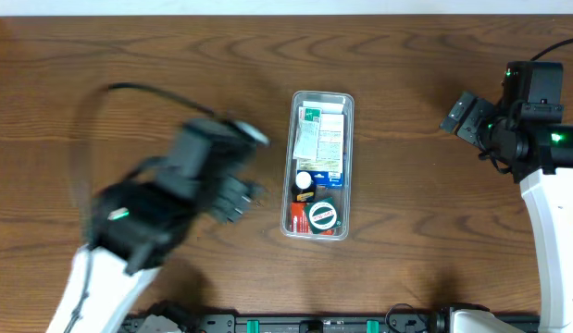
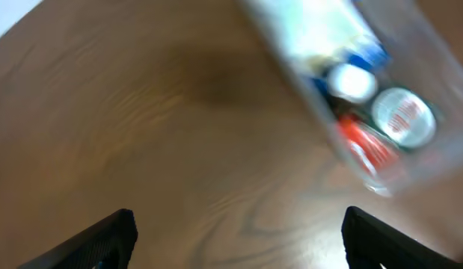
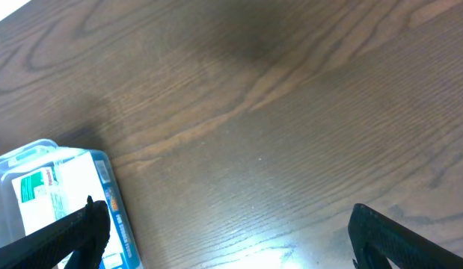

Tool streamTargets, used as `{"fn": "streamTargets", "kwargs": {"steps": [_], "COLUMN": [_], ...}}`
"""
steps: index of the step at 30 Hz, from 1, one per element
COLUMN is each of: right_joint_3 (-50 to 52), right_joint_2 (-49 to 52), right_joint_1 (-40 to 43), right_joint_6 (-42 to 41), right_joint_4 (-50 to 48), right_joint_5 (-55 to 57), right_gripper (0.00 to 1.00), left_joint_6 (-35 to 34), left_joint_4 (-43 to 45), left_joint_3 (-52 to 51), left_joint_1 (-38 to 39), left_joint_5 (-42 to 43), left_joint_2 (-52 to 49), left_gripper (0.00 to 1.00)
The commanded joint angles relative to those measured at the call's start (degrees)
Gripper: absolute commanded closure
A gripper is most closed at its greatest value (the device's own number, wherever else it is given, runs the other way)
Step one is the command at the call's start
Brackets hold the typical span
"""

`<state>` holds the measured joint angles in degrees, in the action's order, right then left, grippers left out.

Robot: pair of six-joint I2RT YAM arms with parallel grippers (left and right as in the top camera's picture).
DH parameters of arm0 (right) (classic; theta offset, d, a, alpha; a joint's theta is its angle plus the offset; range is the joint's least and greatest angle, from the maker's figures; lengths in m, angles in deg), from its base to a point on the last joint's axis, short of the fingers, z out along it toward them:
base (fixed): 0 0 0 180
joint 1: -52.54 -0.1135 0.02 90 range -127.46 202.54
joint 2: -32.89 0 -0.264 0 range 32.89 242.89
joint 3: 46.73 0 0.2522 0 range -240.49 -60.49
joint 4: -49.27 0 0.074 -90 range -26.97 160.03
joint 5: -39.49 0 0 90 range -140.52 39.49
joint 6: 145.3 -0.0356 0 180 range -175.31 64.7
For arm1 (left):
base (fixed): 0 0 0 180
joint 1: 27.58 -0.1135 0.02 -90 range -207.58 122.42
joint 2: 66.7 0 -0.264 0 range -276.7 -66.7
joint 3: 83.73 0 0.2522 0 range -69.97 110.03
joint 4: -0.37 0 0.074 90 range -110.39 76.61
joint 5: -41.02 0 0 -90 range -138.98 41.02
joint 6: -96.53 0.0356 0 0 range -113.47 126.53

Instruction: Pack container

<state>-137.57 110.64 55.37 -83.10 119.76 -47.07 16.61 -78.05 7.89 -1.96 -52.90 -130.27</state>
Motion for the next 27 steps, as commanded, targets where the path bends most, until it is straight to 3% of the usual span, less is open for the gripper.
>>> {"fn": "streamTargets", "kwargs": {"steps": [1,4,10,27], "right_joint_3": [-0.22,-0.22,-0.22,-0.22], "right_joint_2": [0.15,0.15,0.15,0.15], "right_joint_1": [0.15,0.15,0.15,0.15], "right_joint_6": [0.87,0.87,0.87,0.87], "right_joint_4": [0.07,0.09,0.07,0.09], "right_joint_5": [0.17,0.17,0.17,0.17], "right_gripper": [0.01,0.01,0.01,0.01], "left_joint_6": [-12.74,-13.88,-13.84,-13.84], "left_joint_4": [-0.7,-1.14,-1.79,-2.6], "left_joint_3": [1.36,1.33,1.33,1.22], "left_joint_1": [-9.18,-15.93,-23.34,-24.26], "left_joint_5": [-1.73,-1.73,-1.73,-1.73], "left_joint_2": [3.58,5.42,6.45,6.34], "left_gripper": [0.08,0.02,0.02,0.02]}}
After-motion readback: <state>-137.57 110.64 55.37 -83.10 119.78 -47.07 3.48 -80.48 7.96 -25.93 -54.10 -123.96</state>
